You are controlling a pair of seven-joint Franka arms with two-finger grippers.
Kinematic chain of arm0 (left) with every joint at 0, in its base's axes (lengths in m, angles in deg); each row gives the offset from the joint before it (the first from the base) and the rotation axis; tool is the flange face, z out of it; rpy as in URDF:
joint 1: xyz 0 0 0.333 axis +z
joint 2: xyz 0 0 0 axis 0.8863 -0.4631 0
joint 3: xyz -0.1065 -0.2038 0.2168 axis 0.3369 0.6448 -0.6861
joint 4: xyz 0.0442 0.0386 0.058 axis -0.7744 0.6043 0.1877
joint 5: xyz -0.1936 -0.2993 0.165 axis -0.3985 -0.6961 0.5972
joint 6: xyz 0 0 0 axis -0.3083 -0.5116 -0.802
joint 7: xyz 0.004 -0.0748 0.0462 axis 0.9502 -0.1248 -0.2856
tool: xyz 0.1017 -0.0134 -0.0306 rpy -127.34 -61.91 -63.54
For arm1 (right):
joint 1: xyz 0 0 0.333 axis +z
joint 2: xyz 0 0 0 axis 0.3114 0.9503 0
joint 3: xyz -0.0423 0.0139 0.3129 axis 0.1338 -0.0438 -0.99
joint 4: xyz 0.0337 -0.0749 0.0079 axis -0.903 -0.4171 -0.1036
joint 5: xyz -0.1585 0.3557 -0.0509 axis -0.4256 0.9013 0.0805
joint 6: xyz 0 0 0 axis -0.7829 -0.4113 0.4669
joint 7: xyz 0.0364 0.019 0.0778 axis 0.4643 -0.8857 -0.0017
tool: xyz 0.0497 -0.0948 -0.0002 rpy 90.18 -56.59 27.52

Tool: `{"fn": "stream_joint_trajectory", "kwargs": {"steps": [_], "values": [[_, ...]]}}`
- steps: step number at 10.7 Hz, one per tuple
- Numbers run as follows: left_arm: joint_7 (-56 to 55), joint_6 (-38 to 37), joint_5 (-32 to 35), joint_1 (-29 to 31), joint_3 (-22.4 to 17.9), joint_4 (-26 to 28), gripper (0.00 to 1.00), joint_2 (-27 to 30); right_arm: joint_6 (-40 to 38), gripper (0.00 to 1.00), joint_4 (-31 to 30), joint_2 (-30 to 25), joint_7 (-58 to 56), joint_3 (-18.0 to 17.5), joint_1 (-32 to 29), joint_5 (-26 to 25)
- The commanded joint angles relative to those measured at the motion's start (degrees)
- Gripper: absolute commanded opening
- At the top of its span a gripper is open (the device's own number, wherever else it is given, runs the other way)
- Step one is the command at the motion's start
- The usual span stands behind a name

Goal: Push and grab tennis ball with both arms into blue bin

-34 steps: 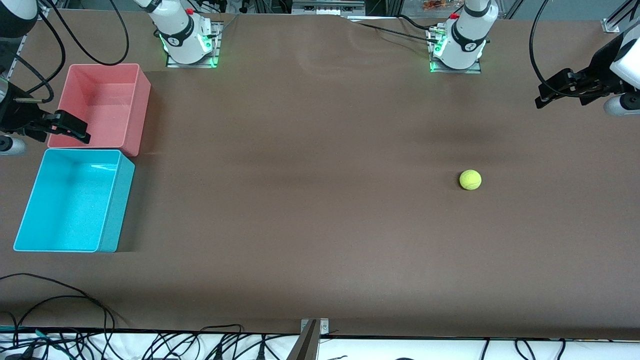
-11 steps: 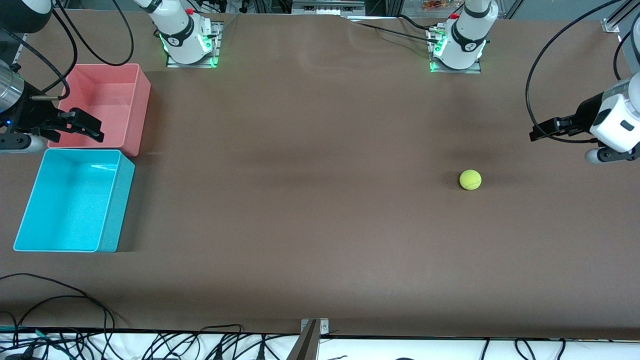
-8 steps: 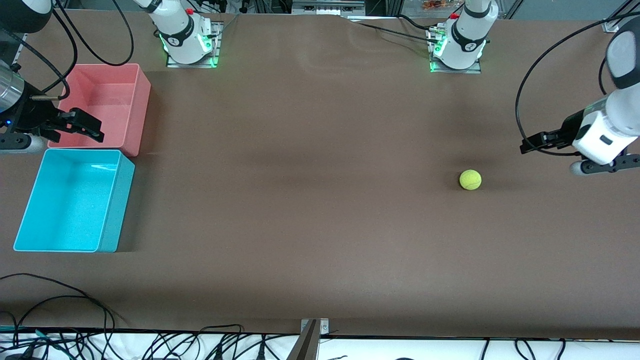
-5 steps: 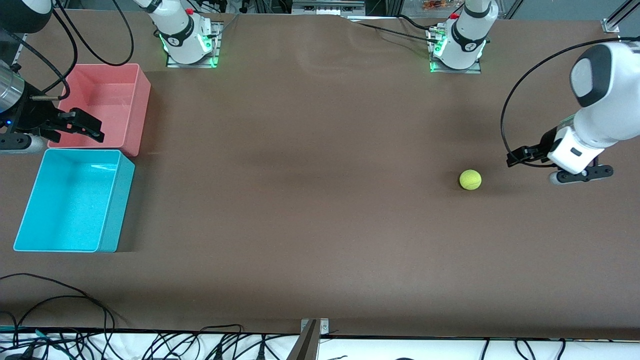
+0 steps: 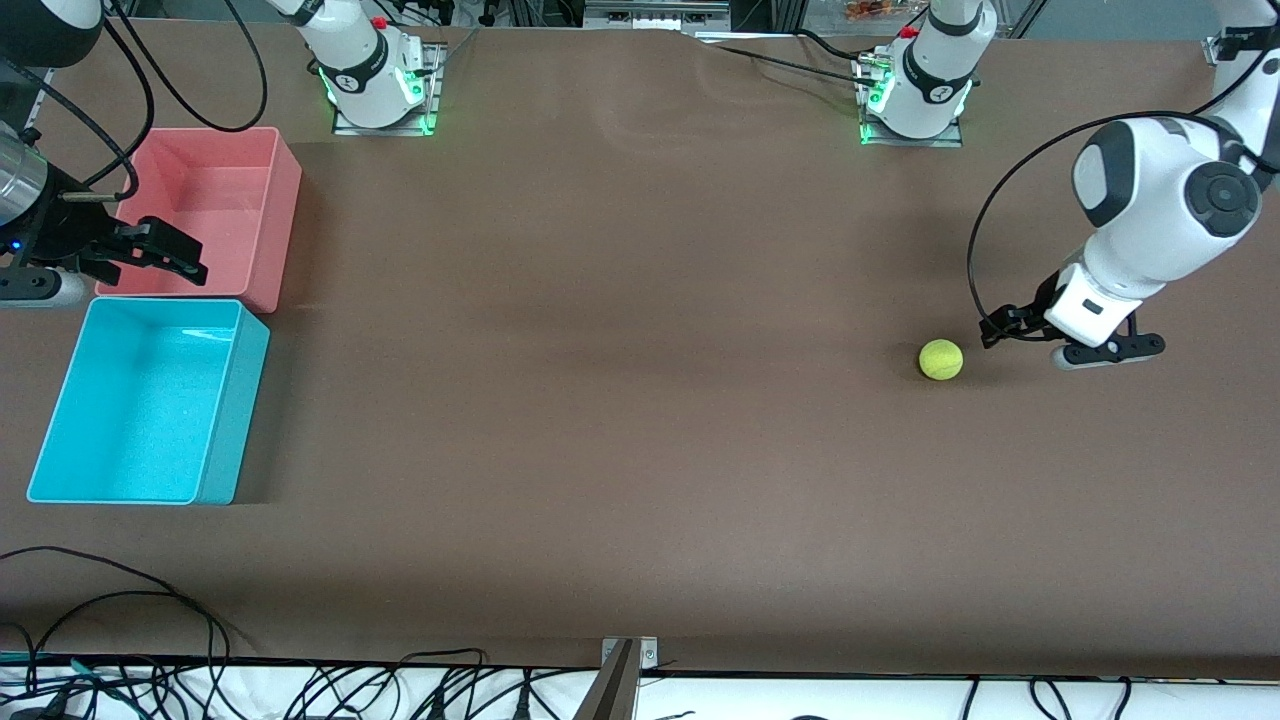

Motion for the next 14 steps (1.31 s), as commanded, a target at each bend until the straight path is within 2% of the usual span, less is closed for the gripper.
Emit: {"fn": "stream_joint_trajectory", "kwargs": {"steps": [1,2,3,5,7,9,10,12,14], "values": [[3.41,5.13,1.23,-0.01,0.19,5.93,1.0,1.38,-0.63,1.0,1.03,0.28,-0.81,0.27,-0.49,1.07],[10.31,6.53,0.71,0.08,0.19,6.81,1.0,0.77,-0.63,1.0,1.03,0.28,-1.42,0.27,-0.58,1.07],[17.6,7.59,0.27,0.43,0.19,6.9,0.95,-0.28,-0.54,1.0,1.03,0.37,-1.6,0.27,-0.58,0.98],[24.76,8.65,-2.96,0.7,0.19,6.99,0.91,-1.6,-0.37,1.0,1.03,0.9,-1.69,0.27,-0.58,0.98],[39.66,9.44,-3.42,0.7,0.19,6.9,0.56,-2.4,-0.37,1.0,1.03,0.9,-1.78,0.27,-0.67,0.72],[48.83,10.23,-2.64,0.79,0.19,6.9,0.08,-2.84,-0.37,1.0,1.03,0.9,-4.05,0.44,-1.28,0.98],[54.1,10.15,-2.55,0.79,0.19,6.9,0.0,-3.19,-0.37,1.0,1.03,0.9,-4.15,0.44,-1.81,1.07],[60.89,9.97,-2.55,0.87,0.1,6.9,0.0,-4.41,-0.37,1.0,1.03,0.9,-4.15,0.44,-1.9,1.07],[74.12,10.14,-2.46,1.22,0.01,6.9,0.0,-5.91,-0.37,1.0,1.03,0.9,-4.15,0.53,-1.99,1.07]]}}
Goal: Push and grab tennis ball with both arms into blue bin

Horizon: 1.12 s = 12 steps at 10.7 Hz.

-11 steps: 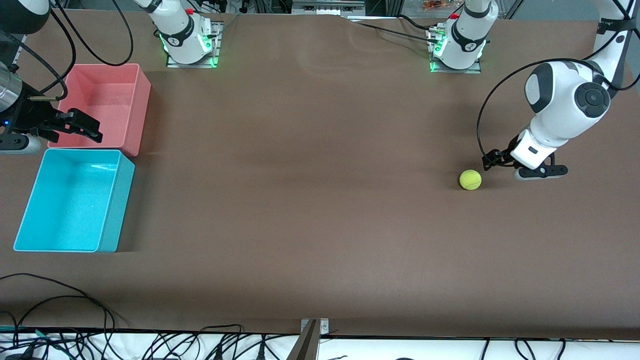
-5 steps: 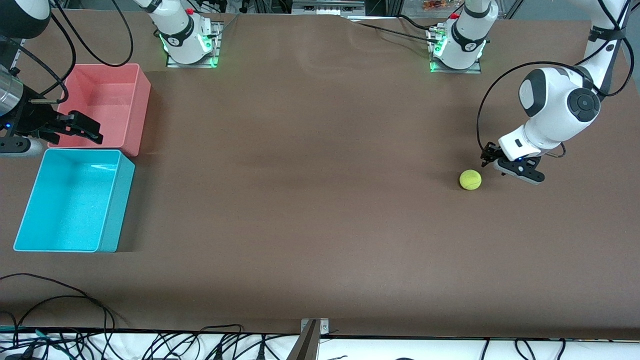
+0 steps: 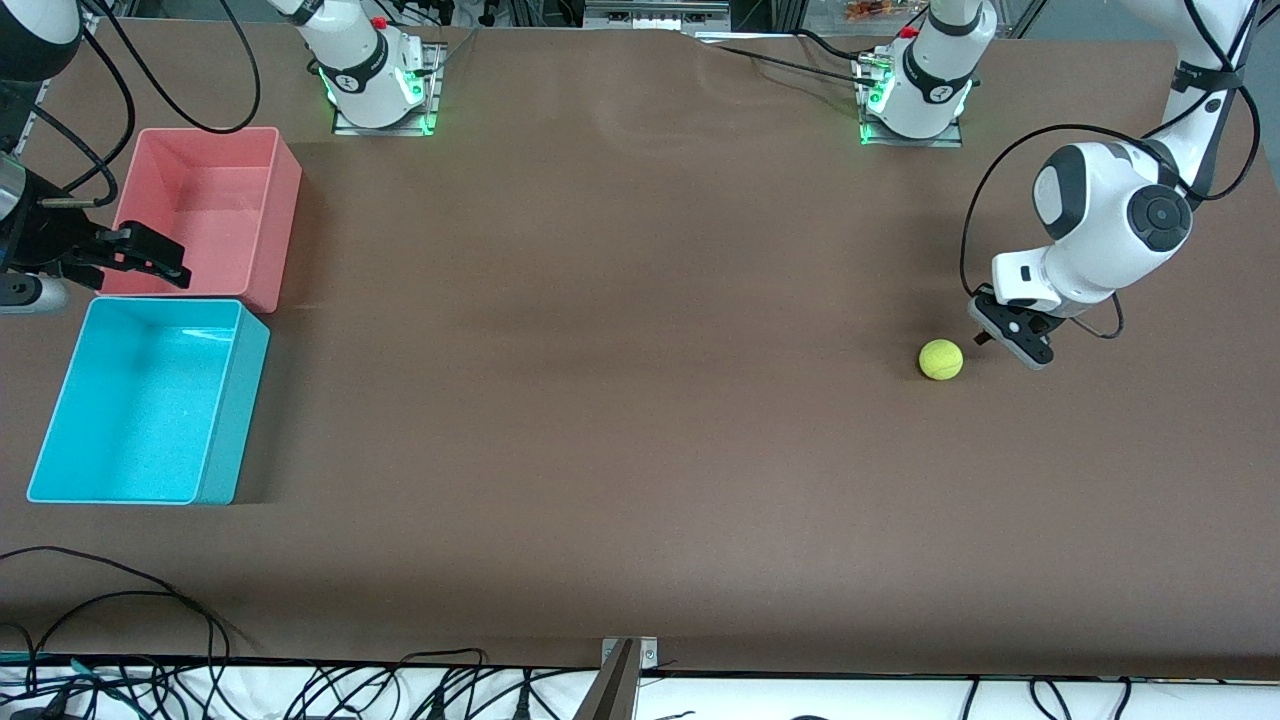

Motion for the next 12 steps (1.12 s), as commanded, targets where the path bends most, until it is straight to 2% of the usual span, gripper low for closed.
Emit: {"fn": "stream_joint_trajectory", "kwargs": {"steps": [1,5,12], "values": [[17.47,0.97,-0.56,0.76,0.07,-0.07,0.0,-2.27,-0.42,1.0,1.03,0.31,-1.16,0.05,-0.44,1.07],[33.57,4.11,-0.73,1.2,-0.46,-0.51,0.0,-5.17,-0.42,1.0,1.03,0.57,-1.16,-0.04,-0.35,1.07],[37.64,8.09,-1.43,1.2,-2.13,-3.06,0.0,-11.07,-0.42,1.0,1.03,1.98,-2.21,0.22,-1.93,1.16]]}}
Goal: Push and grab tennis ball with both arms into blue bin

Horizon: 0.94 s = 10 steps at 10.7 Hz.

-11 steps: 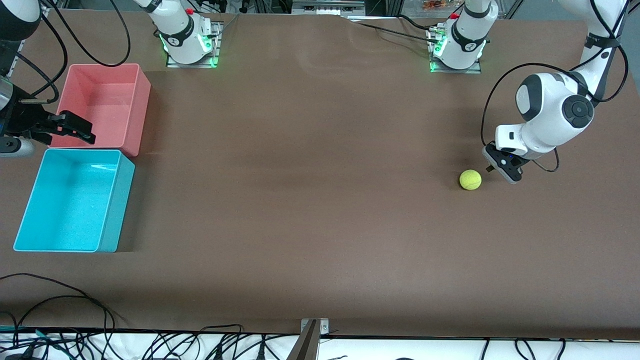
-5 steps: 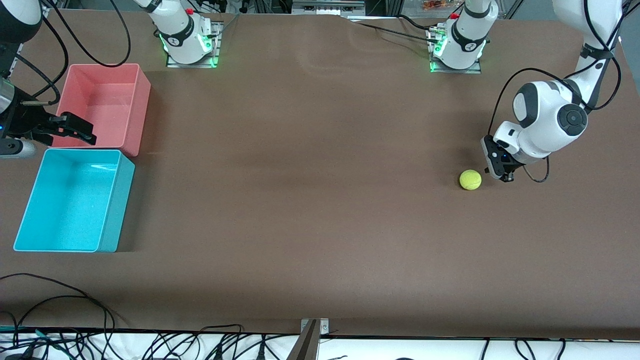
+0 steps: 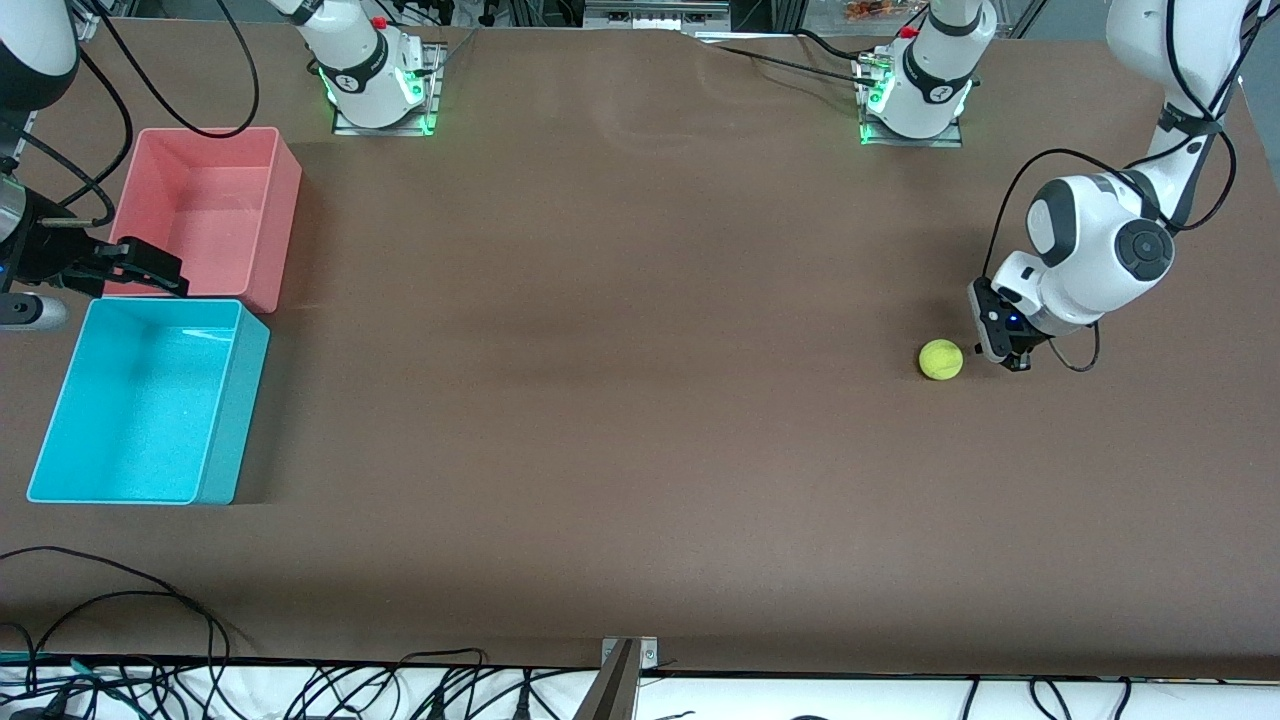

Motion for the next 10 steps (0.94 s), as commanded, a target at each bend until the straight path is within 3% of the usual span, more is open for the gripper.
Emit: {"fn": "stream_joint_trajectory", "kwargs": {"steps": [1,10], "values": [[2.79,0.96,-1.44,-0.25,-0.14,-2.8,0.0,-3.14,-0.09,1.0,0.96,0.19,-1.62,0.19,-0.7,1.68],[1.3,3.51,-4.32,-2.79,-0.05,-3.86,0.0,-5.96,1.14,1.0,1.13,0.1,-1.71,-0.42,-0.18,1.86]]}}
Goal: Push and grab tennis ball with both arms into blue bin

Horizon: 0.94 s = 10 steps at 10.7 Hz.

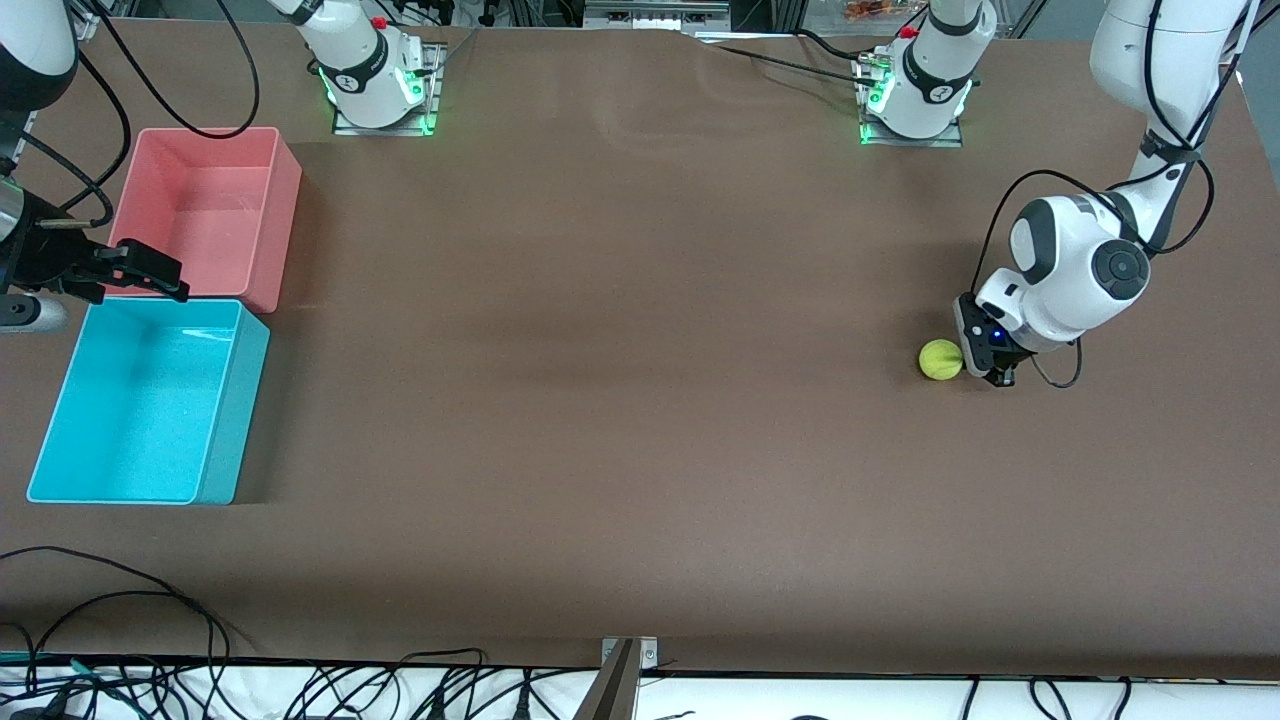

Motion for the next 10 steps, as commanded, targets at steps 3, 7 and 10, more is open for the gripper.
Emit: {"fn": "stream_joint_trajectory", "kwargs": {"steps": [3,7,10], "values": [[-6.24,0.74,-6.5,-6.88,0.73,-2.6,0.0,-2.82,-0.11,1.0,1.02,0.14,-0.79,-0.18,-0.18,1.07],[-24.92,0.57,-5.71,-9.63,6.28,-4.63,0.0,-3.62,0.77,1.0,1.03,0.49,-0.7,-0.27,-0.09,1.15],[-25.19,0.48,-5.79,-9.46,6.37,-4.63,0.0,-3.53,0.86,1.0,0.76,0.58,-0.26,-0.27,0.78,1.24]]}}
